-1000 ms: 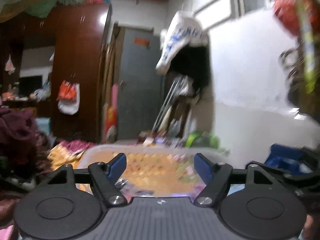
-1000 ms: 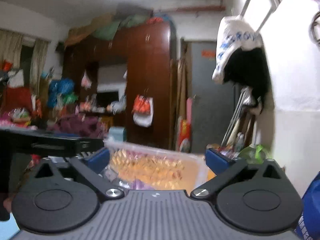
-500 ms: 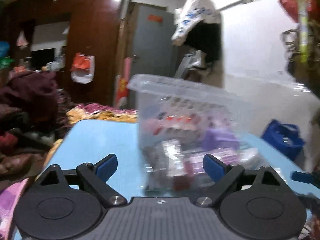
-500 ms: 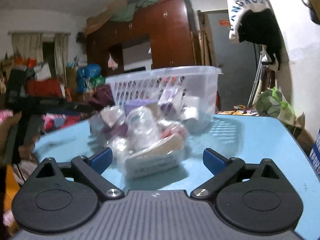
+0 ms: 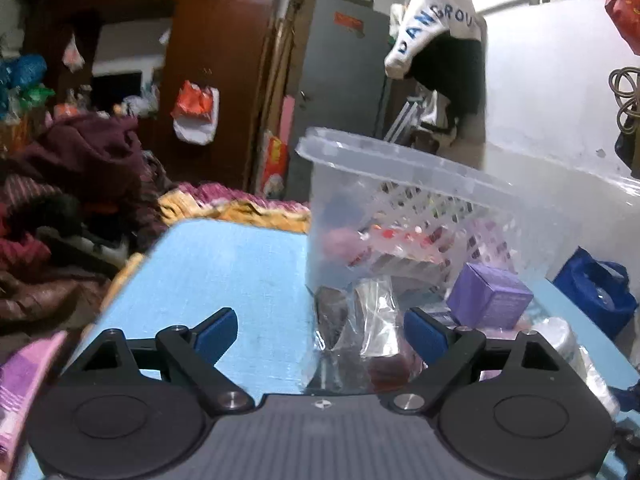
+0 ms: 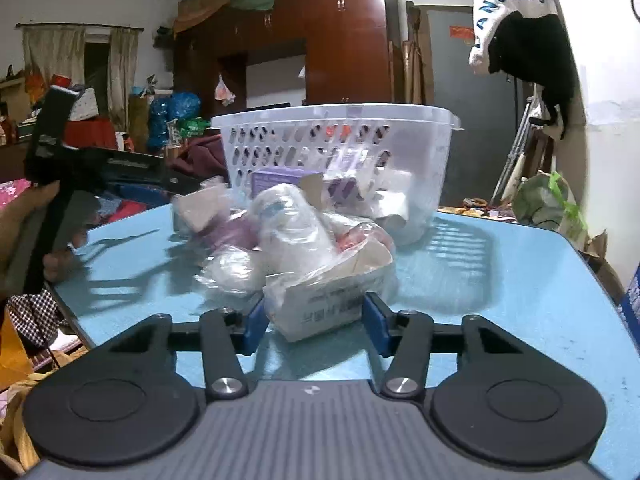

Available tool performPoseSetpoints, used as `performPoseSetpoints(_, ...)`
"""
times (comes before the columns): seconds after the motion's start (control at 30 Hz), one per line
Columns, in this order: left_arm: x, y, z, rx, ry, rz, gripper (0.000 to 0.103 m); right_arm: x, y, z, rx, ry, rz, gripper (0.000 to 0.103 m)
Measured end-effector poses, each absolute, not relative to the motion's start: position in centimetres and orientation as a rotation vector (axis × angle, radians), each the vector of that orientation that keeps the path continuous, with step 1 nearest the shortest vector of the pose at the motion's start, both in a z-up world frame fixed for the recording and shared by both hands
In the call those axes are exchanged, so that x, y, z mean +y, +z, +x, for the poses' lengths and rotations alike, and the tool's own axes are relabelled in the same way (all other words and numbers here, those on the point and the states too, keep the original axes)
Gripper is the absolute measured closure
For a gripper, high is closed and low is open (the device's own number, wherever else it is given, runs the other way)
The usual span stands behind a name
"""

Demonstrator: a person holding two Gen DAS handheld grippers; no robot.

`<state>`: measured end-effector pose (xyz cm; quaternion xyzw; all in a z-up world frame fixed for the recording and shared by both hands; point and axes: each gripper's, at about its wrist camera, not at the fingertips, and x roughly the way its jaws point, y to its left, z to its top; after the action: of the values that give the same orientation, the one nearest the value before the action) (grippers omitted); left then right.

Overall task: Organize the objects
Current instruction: 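Move both tools back toward the remaining packages on the table, then grasp the silver-wrapped box with the left gripper while the right grasps a white package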

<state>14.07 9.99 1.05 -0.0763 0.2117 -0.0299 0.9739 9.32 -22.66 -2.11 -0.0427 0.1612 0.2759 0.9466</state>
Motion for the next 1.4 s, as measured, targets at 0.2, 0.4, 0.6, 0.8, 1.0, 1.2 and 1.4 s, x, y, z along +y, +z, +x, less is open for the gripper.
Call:
performPoseSetpoints(0.2, 8.0, 1.9, 13.2, 0.385, -0.13, -0.082, 0.013, -23.8, -2.1, 9.1, 0.316, 0.543, -0.058, 0.053)
performPoseSetpoints(0.4, 6.2, 1.5, 9.9, 0.32, -0.209, -0.058, 0.014, -23.8, -2.1, 8.9, 0.311, 0.542, -0.063, 0.054)
performPoseSetpoints(0.6, 4.2, -1.0, 6.4, 0.33, -0.224, 0.079, 0.014, -24.6, -2.3, 8.8, 0.307, 0.542, -0.028, 0.054)
performPoseSetpoints(0.8, 4.1, -2.6, 7.9, 0.378, -0.204, 0.04, 0.036, -24.4, -2.5, 9.0, 0.308, 0.537, -0.028, 0.054)
performPoseSetpoints(1.0, 3.7, -2.6, 6.3, 0.26, -0.171, 0.079, 0.036, -24.6, -2.4, 8.5, 0.282, 0.527, -0.035, 0.056)
performPoseSetpoints(1.2, 4.1, -2.1, 5.0, 0.2, -0.178, 0.073, 0.036, -24.7, -1.9, 7.8, 0.25, 0.515, -0.042, 0.056)
performPoseSetpoints(1.4, 4.5, -1.6, 5.0, 0.174, -0.189, 0.045, 0.036, -24.4, -1.5, 7.6, 0.23, 0.506, -0.052, 0.061)
